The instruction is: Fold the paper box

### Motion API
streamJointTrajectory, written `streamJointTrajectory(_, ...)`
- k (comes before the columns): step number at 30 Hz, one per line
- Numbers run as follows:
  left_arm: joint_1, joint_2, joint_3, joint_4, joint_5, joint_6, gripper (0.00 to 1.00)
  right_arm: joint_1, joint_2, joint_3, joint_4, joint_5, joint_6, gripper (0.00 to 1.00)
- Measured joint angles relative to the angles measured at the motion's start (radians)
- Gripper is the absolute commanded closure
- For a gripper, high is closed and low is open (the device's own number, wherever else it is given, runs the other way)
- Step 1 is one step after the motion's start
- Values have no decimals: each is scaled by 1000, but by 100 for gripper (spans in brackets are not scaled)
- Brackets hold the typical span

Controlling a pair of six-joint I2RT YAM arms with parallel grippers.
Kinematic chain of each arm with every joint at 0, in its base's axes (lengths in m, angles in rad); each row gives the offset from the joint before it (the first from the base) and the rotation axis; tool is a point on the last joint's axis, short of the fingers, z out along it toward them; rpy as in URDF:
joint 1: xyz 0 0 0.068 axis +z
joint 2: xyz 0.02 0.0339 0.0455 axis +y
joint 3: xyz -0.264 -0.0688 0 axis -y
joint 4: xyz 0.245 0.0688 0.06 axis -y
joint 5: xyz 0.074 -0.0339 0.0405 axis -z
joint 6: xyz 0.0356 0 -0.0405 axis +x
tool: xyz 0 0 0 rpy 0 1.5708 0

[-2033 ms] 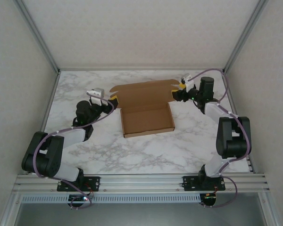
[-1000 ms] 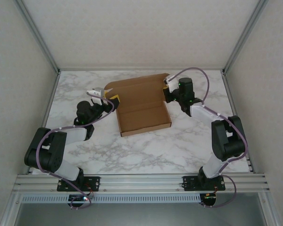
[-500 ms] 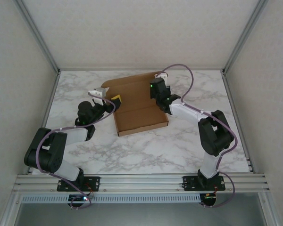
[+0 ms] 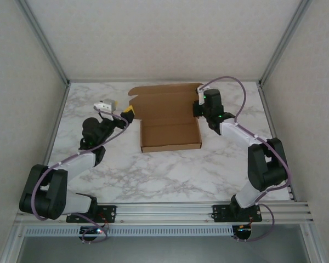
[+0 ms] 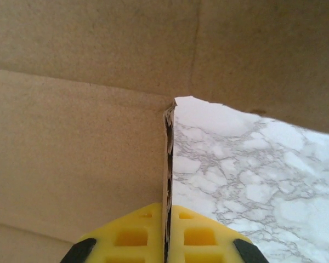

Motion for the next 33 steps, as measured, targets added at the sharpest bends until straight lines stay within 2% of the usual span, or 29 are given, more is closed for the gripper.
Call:
streamJointTrajectory(5, 58, 48, 35, -44, 156, 114, 20, -30, -4, -41, 39, -175, -76, 100)
streamJointTrajectory(9, 103, 160, 110, -76, 298, 195, 26, -32, -4, -53, 60, -260, -107, 100)
streamJointTrajectory(12, 155, 243, 200, -143, 394, 262, 26, -32, -4, -64, 77, -301, -112, 100)
streamJointTrajectory(17, 183, 324, 294, -227, 470, 375, 26, -32, -4, -64, 77, -335, -128, 100)
streamJointTrajectory(19, 183, 351, 307, -244, 502, 397, 29, -32, -5, -64, 75, -345, -134, 100)
streamJointTrajectory(25, 183, 431, 426, -440, 606, 532, 54, -32, -5, -64, 75, -355, -135, 100)
streamJointTrajectory(28, 183, 429, 441, -507, 628, 602, 53, -32, -5, -64, 75, -354, -135, 100)
streamJointTrajectory(33, 183, 422, 389, -504, 627, 613, 54, -32, -5, -64, 70, -343, -141, 100)
